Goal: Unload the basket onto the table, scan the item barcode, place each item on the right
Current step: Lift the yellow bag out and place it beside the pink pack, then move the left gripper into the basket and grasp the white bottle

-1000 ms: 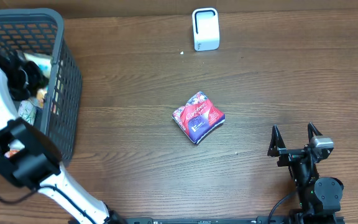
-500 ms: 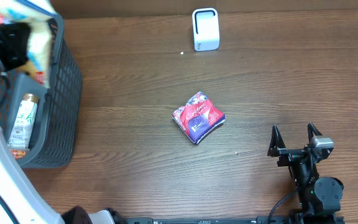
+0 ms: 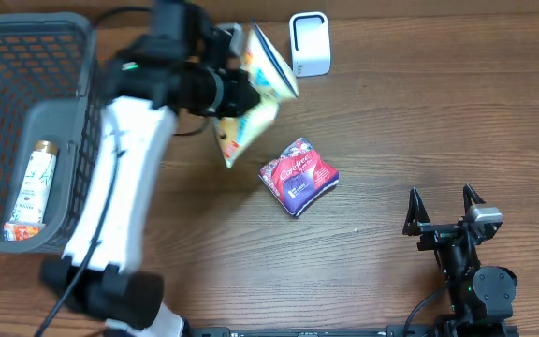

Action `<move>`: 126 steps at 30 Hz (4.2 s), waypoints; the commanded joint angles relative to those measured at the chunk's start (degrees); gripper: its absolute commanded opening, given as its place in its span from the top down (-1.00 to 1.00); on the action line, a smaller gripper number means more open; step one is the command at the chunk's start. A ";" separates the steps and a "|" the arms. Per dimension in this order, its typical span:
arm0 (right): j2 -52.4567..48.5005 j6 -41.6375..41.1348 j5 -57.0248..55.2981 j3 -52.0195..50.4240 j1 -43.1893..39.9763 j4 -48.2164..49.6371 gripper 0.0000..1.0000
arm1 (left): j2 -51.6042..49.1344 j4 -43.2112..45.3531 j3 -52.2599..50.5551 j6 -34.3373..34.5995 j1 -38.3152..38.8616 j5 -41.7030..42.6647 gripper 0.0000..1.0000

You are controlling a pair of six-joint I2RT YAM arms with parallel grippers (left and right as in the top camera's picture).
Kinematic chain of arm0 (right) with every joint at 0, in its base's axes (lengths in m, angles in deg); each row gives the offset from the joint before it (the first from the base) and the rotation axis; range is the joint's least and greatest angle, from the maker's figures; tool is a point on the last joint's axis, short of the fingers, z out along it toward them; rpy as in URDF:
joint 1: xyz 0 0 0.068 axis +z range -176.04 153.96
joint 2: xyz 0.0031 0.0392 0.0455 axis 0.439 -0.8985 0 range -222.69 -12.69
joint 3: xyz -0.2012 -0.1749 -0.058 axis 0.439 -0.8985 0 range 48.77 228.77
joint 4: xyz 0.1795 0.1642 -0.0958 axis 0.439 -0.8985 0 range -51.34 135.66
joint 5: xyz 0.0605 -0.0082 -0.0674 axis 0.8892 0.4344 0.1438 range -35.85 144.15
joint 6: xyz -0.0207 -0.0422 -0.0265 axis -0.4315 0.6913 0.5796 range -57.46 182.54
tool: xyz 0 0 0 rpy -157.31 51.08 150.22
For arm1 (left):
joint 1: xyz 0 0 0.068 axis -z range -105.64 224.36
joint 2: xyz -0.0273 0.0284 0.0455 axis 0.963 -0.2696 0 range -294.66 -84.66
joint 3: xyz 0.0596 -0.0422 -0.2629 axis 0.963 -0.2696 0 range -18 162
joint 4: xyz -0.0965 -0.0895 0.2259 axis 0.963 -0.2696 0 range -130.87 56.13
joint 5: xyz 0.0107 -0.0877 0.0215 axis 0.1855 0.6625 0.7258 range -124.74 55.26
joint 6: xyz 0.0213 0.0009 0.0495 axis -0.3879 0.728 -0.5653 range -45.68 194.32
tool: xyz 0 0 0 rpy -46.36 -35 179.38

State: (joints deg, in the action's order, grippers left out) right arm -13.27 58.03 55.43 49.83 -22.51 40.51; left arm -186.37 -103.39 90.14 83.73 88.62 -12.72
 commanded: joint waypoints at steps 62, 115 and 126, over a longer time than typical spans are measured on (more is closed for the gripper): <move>0.42 -0.35 0.26 -0.61 0.42 0.37 -1.00 | -22.97 -14.53 18.99 -1.79 -42.75 -41.92 -0.99; 0.42 -0.35 0.26 -0.61 0.42 0.37 -1.00 | -21.73 11.45 -1.01 -16.09 -50.77 -21.77 -0.99; 0.42 -0.35 0.26 -0.61 0.42 0.37 -1.00 | -22.05 19.23 -6.69 -21.07 -51.41 -27.30 -1.00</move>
State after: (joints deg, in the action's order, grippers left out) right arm -13.27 58.05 55.45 49.83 -22.51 40.53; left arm -207.90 -84.83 84.65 65.87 37.93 -38.53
